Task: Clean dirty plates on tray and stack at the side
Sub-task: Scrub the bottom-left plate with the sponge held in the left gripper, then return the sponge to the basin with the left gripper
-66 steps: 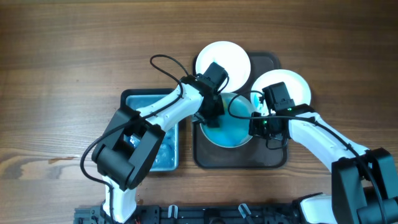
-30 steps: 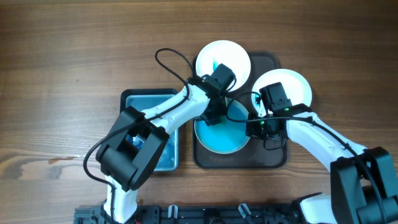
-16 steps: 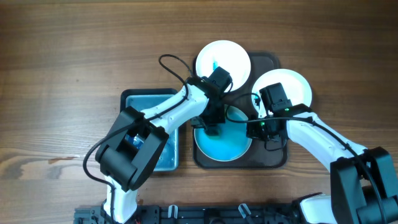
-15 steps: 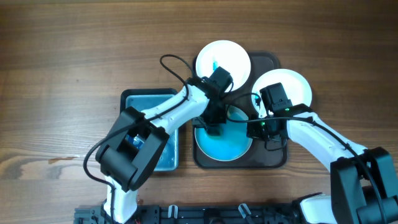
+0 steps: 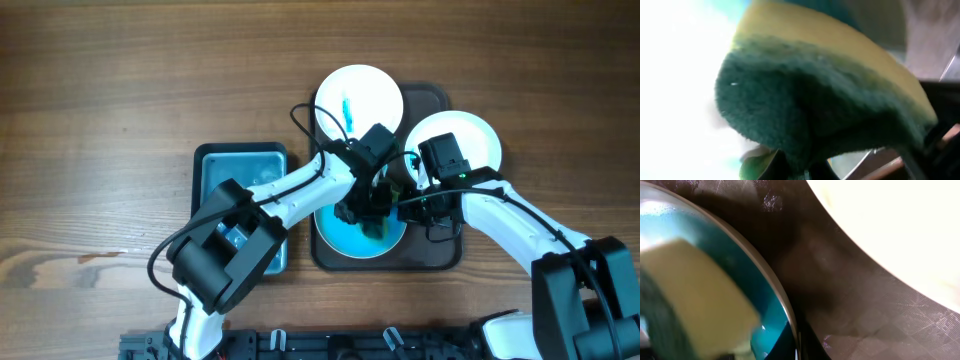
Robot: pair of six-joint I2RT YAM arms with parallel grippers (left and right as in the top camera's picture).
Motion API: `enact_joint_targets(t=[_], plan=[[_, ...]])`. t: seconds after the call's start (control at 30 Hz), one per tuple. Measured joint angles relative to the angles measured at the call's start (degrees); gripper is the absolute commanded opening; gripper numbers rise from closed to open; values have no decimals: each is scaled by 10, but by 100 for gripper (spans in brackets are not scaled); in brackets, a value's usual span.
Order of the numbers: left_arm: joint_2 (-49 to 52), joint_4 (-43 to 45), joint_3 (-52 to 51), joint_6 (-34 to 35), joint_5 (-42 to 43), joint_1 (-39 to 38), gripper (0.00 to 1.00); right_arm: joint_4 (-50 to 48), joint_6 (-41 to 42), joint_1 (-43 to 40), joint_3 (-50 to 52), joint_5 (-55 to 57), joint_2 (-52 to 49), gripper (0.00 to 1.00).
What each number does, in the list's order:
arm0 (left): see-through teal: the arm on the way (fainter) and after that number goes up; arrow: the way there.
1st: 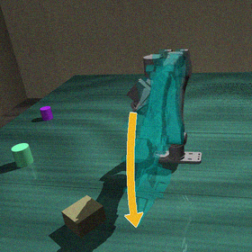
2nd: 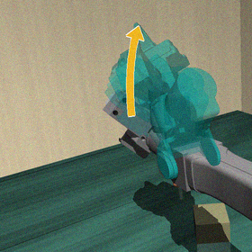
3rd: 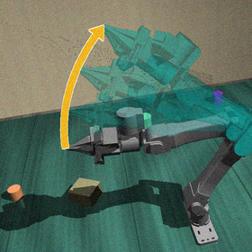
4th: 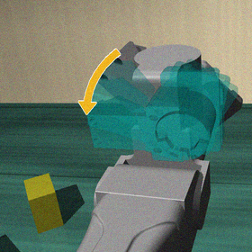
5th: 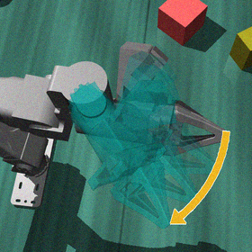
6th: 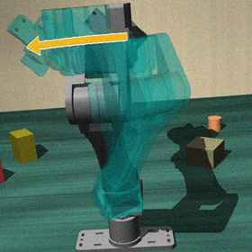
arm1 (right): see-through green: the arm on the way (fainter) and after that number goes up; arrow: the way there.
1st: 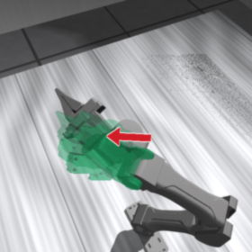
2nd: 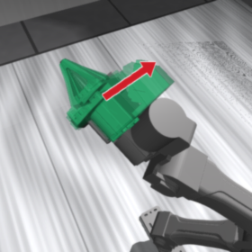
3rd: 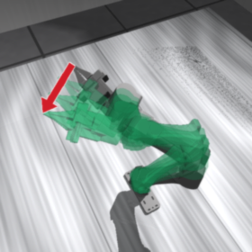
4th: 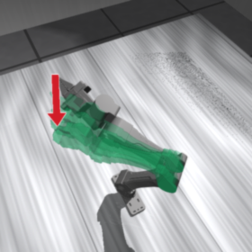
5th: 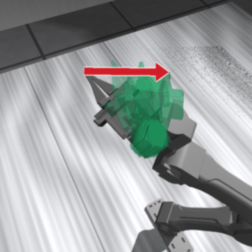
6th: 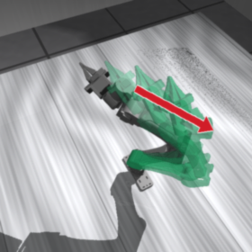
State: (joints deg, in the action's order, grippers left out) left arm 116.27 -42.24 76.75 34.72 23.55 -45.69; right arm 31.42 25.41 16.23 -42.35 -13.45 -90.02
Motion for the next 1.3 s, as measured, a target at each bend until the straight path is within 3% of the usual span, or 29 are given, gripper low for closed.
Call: enact_joint_targets(t=[0.1,0.33,0.7,1.07,1.2,1.3], plan=[[0,-36,0,1,1,0,4,0,0,0,0,0,0,4],[-2,-131,9,28,-114,0,4,-2,0,2,0,-5,0,4],[-26,-155,3,111,-255,2,4,-4,0,5,0,-13,0,4],[-195,-155,-7,141,-235,21,5,-4,0,4,0,-10,0,4],[-248,-209,-7,141,-235,68,4,-4,1,4,0,-9,0,4],[-261,-260,-9,137,-268,153,4,-5,0,4,0,-9,0,4]])
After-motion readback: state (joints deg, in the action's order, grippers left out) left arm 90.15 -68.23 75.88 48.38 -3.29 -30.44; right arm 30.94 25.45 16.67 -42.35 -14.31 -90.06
